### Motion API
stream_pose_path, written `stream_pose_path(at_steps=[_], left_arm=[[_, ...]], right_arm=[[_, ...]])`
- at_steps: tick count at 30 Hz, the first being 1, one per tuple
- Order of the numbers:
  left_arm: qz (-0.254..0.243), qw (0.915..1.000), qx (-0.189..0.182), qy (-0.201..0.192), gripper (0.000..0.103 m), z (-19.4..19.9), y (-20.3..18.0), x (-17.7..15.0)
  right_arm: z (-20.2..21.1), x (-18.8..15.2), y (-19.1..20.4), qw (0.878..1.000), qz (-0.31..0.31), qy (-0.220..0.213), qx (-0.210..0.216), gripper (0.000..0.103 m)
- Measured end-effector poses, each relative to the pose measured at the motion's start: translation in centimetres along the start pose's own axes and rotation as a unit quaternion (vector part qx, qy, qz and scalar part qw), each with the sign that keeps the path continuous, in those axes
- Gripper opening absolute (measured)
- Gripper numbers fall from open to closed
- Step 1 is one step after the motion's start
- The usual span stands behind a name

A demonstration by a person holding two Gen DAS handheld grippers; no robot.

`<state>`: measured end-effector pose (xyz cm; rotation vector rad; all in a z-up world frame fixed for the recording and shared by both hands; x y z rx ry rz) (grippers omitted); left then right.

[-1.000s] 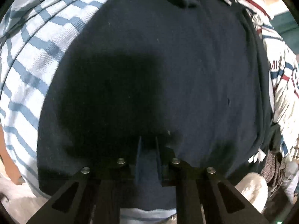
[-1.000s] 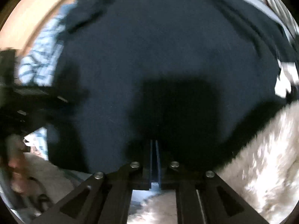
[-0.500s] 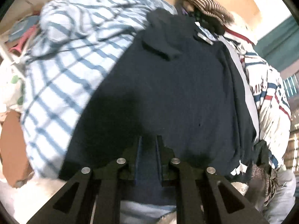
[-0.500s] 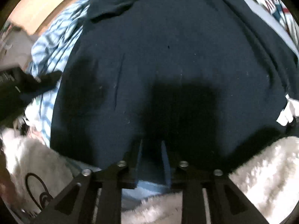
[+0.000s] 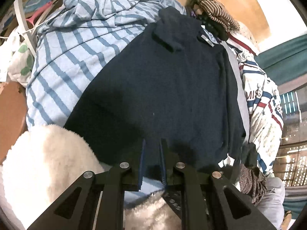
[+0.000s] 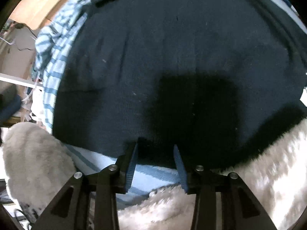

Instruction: Fold clothes

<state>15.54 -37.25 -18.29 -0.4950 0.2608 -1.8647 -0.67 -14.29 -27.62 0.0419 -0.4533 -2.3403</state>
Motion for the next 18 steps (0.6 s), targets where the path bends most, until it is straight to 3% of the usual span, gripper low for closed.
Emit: stream_pose_path(at_steps=[6,7,10,18], left_arm=[[-0.026,0.999,-0.003,-0.035,0.015,3.4,-2.8,-0.5],[-0.032,0.9986,-0.006,-0.041,0.015,4.0,-3.4,-0.7],[-0.057,0.9967,-0.007,-0.058,0.015,6.4,-5.5,-2.1],[-0.165,0.9788,-0.028,-0.118,0.015,13.7,-12.6,-9.0]], right_arm=[[7.3,-0.2,2.1,0.994,0.003,-0.105,0.026,0.042],[6.7,0.9,3.7,0.993,0.004,-0.12,0.023,0.042],[10.5,-0.1,4.1,0.987,0.011,-0.16,0.005,0.047],[19.5,-3.9,5.1,0.962,0.02,-0.271,-0.022,0.047]])
Point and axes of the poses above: each gripper's, at about its wrist camera, not at the fingertips, and z roughly against the way its jaws point, y to its left, x to its top, the point moved 2 cm from there along -z, roughly the way its jaws point, and after that the axes turned 1 degree about -y, right-handed, at the moved point
